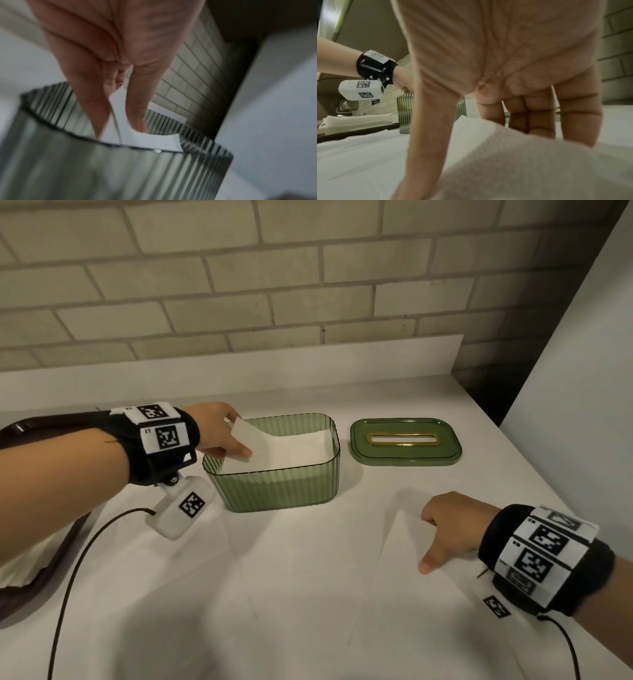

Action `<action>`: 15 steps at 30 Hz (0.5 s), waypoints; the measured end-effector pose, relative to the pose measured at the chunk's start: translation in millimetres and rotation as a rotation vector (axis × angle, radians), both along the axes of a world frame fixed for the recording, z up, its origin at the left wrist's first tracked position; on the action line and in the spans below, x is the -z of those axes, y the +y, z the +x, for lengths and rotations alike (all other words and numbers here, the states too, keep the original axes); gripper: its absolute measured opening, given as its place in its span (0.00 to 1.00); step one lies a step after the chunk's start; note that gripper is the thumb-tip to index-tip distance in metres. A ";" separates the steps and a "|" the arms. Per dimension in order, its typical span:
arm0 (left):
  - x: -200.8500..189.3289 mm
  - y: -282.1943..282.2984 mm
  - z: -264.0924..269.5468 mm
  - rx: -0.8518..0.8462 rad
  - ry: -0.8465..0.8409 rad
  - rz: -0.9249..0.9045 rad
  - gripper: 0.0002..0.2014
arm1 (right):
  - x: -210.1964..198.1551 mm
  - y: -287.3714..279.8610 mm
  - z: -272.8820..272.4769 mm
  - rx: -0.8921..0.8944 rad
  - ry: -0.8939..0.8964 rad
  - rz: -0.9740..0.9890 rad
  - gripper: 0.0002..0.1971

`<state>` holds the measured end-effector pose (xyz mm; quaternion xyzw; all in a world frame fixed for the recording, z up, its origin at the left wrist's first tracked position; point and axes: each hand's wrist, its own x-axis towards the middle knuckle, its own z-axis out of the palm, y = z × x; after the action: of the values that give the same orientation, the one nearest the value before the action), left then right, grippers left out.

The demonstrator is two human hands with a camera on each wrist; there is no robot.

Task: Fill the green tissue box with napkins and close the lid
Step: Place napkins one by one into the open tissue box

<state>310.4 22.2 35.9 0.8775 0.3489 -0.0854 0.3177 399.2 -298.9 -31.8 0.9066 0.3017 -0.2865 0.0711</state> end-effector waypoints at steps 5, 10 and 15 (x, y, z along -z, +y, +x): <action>-10.6 -11.5 -3.7 0.271 0.114 0.501 0.34 | -7.7 -3.9 4.5 -0.063 -0.005 0.153 0.19; -16.4 -13.6 -9.7 0.350 0.173 0.648 0.28 | -45.6 2.9 17.2 -0.136 0.025 0.286 0.14; -17.4 -7.5 -23.6 0.415 0.092 0.640 0.14 | -92.4 19.6 23.2 -0.010 0.304 0.584 0.09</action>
<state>286.8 14.7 53.4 0.9796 0.1867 -0.0740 -0.0122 422.4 -279.3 60.7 0.8341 0.3827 -0.3193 -0.2363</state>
